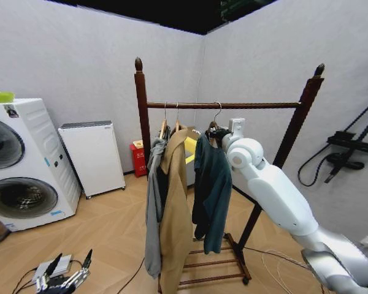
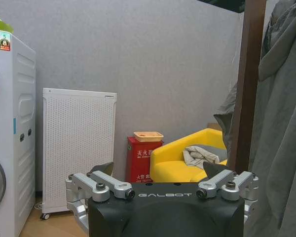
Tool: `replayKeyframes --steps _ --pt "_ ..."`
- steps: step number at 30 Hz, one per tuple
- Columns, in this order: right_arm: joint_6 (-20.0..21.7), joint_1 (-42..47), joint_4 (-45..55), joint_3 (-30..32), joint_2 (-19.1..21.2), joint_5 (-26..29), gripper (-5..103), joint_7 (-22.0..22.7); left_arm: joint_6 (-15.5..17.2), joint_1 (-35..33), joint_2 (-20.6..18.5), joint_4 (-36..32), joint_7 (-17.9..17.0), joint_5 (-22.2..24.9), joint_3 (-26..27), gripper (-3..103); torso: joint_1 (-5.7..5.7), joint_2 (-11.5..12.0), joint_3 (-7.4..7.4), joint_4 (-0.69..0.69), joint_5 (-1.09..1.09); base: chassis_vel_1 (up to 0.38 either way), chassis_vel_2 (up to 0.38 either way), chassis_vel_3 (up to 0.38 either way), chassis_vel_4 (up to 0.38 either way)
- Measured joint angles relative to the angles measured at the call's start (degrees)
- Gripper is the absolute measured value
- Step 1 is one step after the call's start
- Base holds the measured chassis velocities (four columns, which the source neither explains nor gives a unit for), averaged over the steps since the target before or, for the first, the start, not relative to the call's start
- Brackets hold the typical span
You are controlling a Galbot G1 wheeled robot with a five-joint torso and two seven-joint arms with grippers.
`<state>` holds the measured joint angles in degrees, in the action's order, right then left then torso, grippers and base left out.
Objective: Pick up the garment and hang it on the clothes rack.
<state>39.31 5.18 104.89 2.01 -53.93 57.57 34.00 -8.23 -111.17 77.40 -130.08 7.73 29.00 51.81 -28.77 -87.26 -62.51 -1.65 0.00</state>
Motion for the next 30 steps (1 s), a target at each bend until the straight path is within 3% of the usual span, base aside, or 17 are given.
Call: replayKeyframes --steps 4,9,11,14,15,16,18,20,21,30 --pt "-2.8 1.3 2.3 2.0 1.3 1.0 33 -3.0 0.0 0.0 0.0 0.0 0.0 0.0 0.0 100 0.0 0.0 0.0 0.01 0.0 0.0 0.0 0.0 0.0" --pt "-3.1 5.0 8.0 6.6 4.3 2.0 55 -4.9 0.0 0.0 0.0 0.0 0.0 0.0 0.0 100 0.0 0.0 0.0 0.01 0.0 0.0 0.0 0.0 0.0" --pt "-3.1 6.7 9.9 8.3 5.3 2.1 55 -5.2 0.0 0.0 0.0 0.0 0.0 0.0 0.0 100 0.0 0.0 0.0 0.02 0.01 0.0 0.0 0.0 0.0" --pt "-3.7 15.6 17.3 14.2 9.0 3.0 71 -5.5 0.0 0.0 0.0 0.0 0.0 0.0 0.0 100 0.0 0.0 0.0 -0.01 -0.01 0.0 0.0 0.0 0.0" --pt "-3.7 15.6 17.3 14.2 9.0 3.0 71 -5.5 0.0 0.0 0.0 0.0 0.0 0.0 0.0 100 0.0 0.0 0.0 -0.01 -0.01 0.0 0.0 0.0 0.0" --pt "-4.4 22.2 21.7 18.4 10.9 3.4 77 -5.3 0.0 0.0 0.0 0.0 0.0 0.0 0.0 100 0.0 0.0 0.01 -0.01 -0.01 0.0 0.0 0.0 0.0" --pt "-4.7 27.1 24.5 21.8 11.3 3.4 82 -5.2 0.0 0.0 0.0 0.0 0.0 0.0 0.0 100 0.0 0.0 0.01 -0.03 -0.01 0.0 0.0 0.0 0.0" --pt "-4.4 31.2 26.6 24.5 11.0 3.4 88 -4.9 0.0 0.0 0.0 0.0 0.0 0.0 0.0 100 0.01 0.0 0.01 -0.03 -0.01 0.0 0.0 0.0 0.0" --pt "-4.0 35.5 28.5 26.9 10.1 3.2 97 -4.2 0.0 0.0 0.0 0.0 0.0 0.0 0.0 100 0.01 0.0 0.01 -0.02 0.0 0.0 0.0 0.0 0.0" --pt "-2.7 55.8 36.4 40.5 2.6 -0.9 100 -3.3 0.0 0.0 0.0 0.0 0.0 0.0 0.0 100 0.01 0.0 0.01 0.01 0.0 0.0 0.0 0.0 0.0"
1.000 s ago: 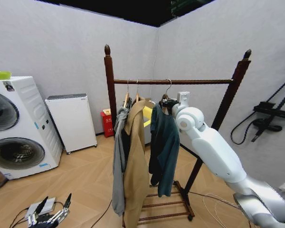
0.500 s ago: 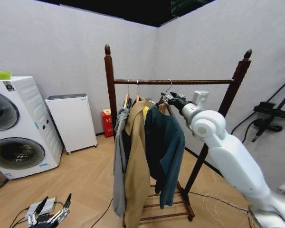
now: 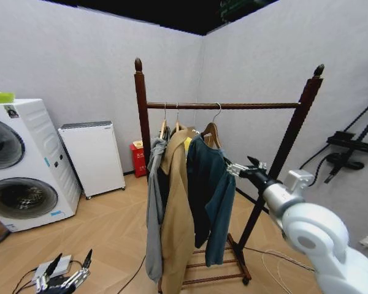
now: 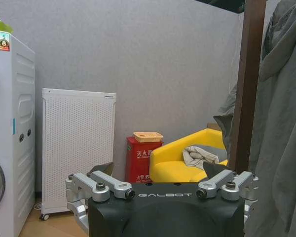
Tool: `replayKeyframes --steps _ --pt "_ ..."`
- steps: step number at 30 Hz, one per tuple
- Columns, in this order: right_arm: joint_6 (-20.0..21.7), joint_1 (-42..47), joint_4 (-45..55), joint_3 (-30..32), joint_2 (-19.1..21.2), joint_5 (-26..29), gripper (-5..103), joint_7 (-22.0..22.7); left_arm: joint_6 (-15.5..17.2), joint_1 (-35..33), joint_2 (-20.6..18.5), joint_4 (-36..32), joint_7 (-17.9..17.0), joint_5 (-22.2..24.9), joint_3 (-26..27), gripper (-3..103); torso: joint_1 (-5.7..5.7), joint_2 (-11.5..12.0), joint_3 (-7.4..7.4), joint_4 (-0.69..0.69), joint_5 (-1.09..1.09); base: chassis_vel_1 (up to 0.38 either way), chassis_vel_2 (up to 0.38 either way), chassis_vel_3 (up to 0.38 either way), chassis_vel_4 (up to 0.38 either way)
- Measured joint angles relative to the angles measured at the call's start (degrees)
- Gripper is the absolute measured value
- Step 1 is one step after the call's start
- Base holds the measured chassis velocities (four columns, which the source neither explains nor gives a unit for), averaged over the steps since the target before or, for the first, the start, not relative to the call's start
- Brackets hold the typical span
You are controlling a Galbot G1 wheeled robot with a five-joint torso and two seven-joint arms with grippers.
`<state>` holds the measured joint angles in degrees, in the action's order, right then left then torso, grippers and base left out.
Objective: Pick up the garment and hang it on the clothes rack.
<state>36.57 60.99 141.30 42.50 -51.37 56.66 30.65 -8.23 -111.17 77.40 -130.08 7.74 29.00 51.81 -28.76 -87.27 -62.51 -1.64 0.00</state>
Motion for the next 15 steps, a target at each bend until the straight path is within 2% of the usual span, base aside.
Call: replayKeyframes --steps 3,11,15 --pt "0.1 4.1 2.1 3.2 -1.1 -0.1 100 -0.3 0.0 0.0 0.0 0.0 0.0 0.0 0.0 100 0.0 0.0 0.0 -0.01 0.02 0.0 0.0 0.0 0.0" --pt "0.1 12.0 2.4 7.1 -4.3 -0.4 100 -0.3 0.0 0.0 0.0 0.0 0.0 0.0 0.0 100 0.0 0.0 0.0 -0.01 0.0 -0.006 -0.007 -0.005 -0.007" --pt "0.5 14.7 2.3 8.6 -5.8 -3.4 100 0.2 0.0 0.0 0.0 0.0 0.0 0.0 0.0 100 -0.01 0.0 0.0 -0.01 0.0 -0.075 -0.061 -0.066 -0.074"
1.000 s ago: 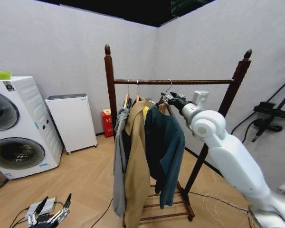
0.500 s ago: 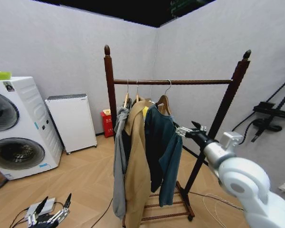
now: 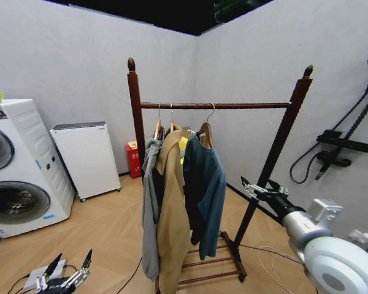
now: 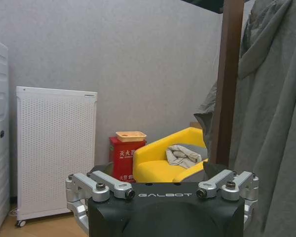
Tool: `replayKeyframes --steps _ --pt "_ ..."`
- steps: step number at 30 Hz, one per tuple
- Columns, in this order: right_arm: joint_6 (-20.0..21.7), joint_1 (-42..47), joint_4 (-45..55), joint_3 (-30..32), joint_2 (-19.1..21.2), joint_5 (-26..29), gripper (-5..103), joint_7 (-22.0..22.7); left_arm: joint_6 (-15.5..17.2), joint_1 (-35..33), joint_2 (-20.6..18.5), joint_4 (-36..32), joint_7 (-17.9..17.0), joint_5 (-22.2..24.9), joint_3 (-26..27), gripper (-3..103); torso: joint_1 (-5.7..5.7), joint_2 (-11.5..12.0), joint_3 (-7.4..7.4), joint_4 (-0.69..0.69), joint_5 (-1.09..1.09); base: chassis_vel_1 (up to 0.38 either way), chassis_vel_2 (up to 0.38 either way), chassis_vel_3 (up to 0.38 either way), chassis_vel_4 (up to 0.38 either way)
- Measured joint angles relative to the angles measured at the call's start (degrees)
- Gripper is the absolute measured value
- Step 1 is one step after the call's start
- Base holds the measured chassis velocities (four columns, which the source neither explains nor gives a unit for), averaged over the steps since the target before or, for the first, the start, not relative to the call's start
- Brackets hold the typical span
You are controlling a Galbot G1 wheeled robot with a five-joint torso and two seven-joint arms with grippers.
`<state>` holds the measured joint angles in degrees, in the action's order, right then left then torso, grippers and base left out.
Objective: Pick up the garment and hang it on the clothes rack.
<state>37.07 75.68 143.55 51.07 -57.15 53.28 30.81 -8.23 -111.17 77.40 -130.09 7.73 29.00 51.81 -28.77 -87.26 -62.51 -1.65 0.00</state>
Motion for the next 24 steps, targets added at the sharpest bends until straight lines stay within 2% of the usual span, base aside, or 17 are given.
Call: replayKeyframes --steps 9,11,12,14,22,24 --pt "0.1 1.3 -0.2 3.7 -2.9 -1.4 100 -1.0 0.0 0.0 0.0 0.0 0.0 0.0 0.0 100 0.0 0.0 0.0 0.01 0.0 -0.098 -0.085 -0.097 -0.088" --pt "-0.4 2.5 -0.2 4.1 -5.3 -7.3 100 -3.5 0.0 0.0 0.0 0.0 0.0 0.0 0.0 100 0.0 0.0 0.0 0.0 0.01 -0.103 -0.1 -0.115 -0.126" --pt "-0.4 2.5 -0.2 4.1 -5.3 -7.3 100 -3.5 0.0 0.0 0.0 0.0 0.0 0.0 0.0 100 0.0 0.0 0.0 0.0 0.01 -0.109 -0.109 -0.114 -0.139" --pt "-0.8 3.6 -0.2 4.2 -7.8 -12.3 100 -5.6 0.0 0.0 0.0 0.0 0.0 0.0 0.0 100 0.0 0.0 0.0 -0.02 0.0 -0.123 -0.127 -0.132 -0.131" --pt "-1.6 4.7 -0.7 4.1 -11.6 -15.3 100 -7.1 0.0 0.0 0.0 0.0 0.0 0.0 0.0 100 0.0 0.0 0.0 0.01 -0.02 -0.121 -0.139 -0.128 -0.114" --pt "-3.4 5.7 -1.1 3.5 -13.4 -19.0 100 -8.6 0.0 0.0 0.0 0.0 0.0 0.0 0.0 100 0.0 0.0 0.0 -0.01 0.0 -0.127 -0.127 -0.132 -0.123"
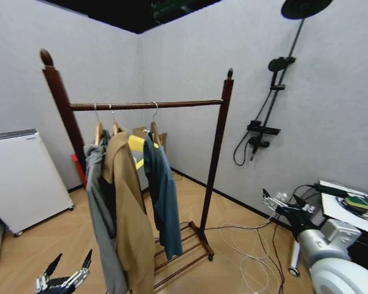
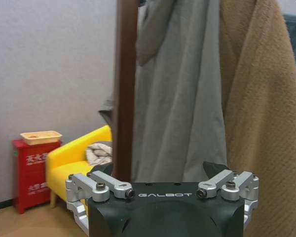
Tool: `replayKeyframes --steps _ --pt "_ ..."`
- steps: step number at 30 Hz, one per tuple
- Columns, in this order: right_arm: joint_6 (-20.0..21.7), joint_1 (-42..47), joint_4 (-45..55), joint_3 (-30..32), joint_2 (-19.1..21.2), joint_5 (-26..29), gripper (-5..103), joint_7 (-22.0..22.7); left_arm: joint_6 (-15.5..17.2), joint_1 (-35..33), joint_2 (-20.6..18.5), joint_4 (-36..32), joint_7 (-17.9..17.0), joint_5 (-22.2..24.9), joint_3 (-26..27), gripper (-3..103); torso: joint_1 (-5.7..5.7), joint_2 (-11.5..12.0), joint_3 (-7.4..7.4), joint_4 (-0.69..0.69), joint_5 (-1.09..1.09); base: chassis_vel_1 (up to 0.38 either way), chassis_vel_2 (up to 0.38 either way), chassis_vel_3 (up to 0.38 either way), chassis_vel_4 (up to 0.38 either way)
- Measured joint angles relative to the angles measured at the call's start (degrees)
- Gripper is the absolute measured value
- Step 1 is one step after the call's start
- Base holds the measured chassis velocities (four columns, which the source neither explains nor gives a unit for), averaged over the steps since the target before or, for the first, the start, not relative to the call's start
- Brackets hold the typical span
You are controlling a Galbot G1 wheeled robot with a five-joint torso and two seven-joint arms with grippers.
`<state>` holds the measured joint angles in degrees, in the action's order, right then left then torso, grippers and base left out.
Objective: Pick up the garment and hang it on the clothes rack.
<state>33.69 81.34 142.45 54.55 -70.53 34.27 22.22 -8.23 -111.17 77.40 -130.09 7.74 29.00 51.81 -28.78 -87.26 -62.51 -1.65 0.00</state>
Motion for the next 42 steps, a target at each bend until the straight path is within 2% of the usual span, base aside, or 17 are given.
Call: replayKeyframes --steps 13,21,24,28,31,38,42 --pt "0.3 1.6 0.7 -0.2 -0.7 -1.1 100 -0.3 0.0 0.0 0.0 0.0 0.0 0.0 0.0 100 -0.02 0.0 -0.01 0.0 0.0 -0.097 -0.147 -0.145 -0.094" --pt "1.2 0.1 0.8 -2.0 -0.3 -0.8 100 -0.2 0.0 0.0 0.0 0.0 0.0 0.0 0.0 100 0.02 0.0 0.01 0.0 0.03 0.019 -0.285 -0.26 0.026" --pt "1.2 0.0 0.8 -2.5 -0.5 -0.8 100 -0.1 0.0 0.0 0.0 0.0 0.0 0.0 0.0 100 0.02 0.0 0.0 0.01 -0.02 0.062 -0.292 -0.281 0.038" --pt "1.2 0.0 0.8 -2.6 -0.5 -0.8 100 -0.1 0.0 0.0 0.0 0.0 0.0 0.0 0.0 100 0.02 0.0 0.01 0.0 0.04 0.023 -0.267 -0.258 0.007" --pt "1.2 -0.1 0.8 -2.5 -0.5 -0.8 100 -0.1 0.0 0.0 0.0 0.0 0.0 0.0 0.0 100 0.0 0.0 0.0 0.01 -0.03 0.002 -0.245 -0.253 -0.014" --pt "1.0 0.1 0.8 -2.4 -0.4 -0.8 100 -0.1 0.0 0.0 0.0 0.0 0.0 0.0 0.0 100 0.0 0.0 -0.01 0.01 0.01 -0.009 -0.237 -0.239 -0.01" --pt "1.0 0.2 0.8 -2.5 -0.6 -0.9 100 -0.1 0.0 0.0 0.0 0.0 0.0 0.0 0.0 100 -0.01 0.0 0.0 -0.02 -0.01 0.023 -0.227 -0.228 0.021"
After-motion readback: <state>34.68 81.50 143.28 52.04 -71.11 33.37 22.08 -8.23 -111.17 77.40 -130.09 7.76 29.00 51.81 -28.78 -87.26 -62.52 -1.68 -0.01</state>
